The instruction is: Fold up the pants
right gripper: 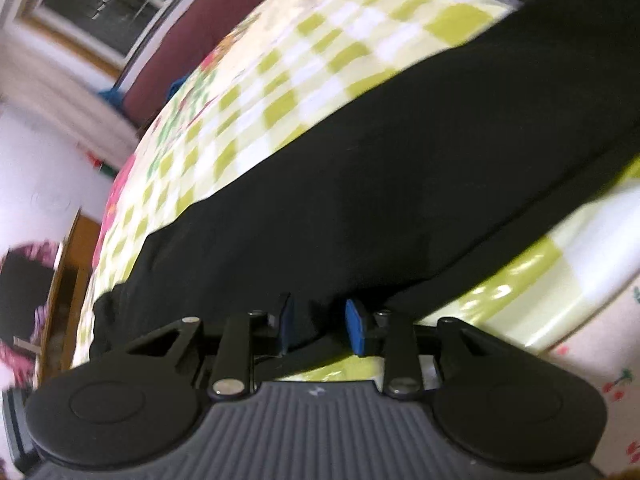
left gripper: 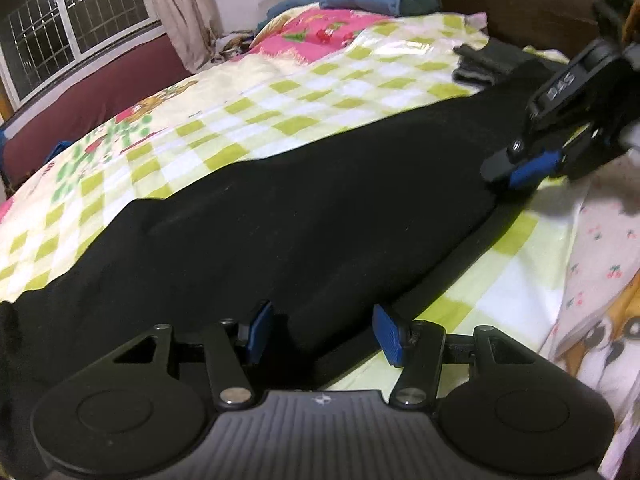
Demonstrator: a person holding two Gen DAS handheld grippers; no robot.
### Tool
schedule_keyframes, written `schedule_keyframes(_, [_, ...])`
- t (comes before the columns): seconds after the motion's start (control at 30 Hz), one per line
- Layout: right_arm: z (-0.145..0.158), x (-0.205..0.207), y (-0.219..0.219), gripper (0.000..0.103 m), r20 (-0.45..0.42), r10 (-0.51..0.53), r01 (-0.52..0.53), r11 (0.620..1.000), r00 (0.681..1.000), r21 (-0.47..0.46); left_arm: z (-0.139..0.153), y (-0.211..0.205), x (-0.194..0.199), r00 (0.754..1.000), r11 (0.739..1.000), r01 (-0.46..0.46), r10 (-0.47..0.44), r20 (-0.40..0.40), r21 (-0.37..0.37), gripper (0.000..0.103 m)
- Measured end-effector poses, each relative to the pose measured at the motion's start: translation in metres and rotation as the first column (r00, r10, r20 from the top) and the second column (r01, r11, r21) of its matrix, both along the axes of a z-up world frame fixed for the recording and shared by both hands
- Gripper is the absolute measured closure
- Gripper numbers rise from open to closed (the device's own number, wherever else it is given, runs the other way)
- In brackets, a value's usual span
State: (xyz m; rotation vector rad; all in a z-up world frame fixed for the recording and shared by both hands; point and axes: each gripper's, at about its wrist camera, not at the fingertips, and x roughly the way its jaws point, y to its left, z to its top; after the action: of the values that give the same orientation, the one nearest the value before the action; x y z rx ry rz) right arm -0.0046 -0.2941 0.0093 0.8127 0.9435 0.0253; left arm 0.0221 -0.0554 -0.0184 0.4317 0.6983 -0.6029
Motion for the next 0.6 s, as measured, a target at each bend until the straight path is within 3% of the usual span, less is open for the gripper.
schedule_keyframes(0.13, [-0.007,-0.005,-0.004,0.073,0.002,-0.055,0.054,0.993,0.998,0.103,0.001,-0.01,-0.004,0.998,0.999,0.052,-0.052,0.022,-0.003,0.034])
schedule_keyframes(0.33, [-0.015,0.003,-0.002,0.073,0.012,-0.076,0.074,0.986,0.997,0.151,0.0,-0.023,-0.004,0.995,0.996,0.091,-0.091,0.038,0.01,0.034])
schedule_keyframes(0.37, [-0.017,0.008,0.0,0.078,0.0,-0.083,0.082,0.985,0.997,0.153,0.001,-0.025,-0.004,0.995,0.996,0.093,-0.093,0.039,0.009,0.034])
schedule_keyframes(0.4, [-0.017,0.009,0.001,0.097,-0.004,-0.088,0.087,0.984,0.996,0.154,0.001,-0.026,-0.003,0.995,0.996,0.094,-0.094,0.04,0.009,0.034])
schedule_keyframes(0.6, [0.022,-0.006,0.0,0.098,0.104,-0.095,0.073,0.978,0.99,0.195,0.006,-0.023,-0.011,0.991,0.993,0.116,-0.116,0.062,0.006,0.034])
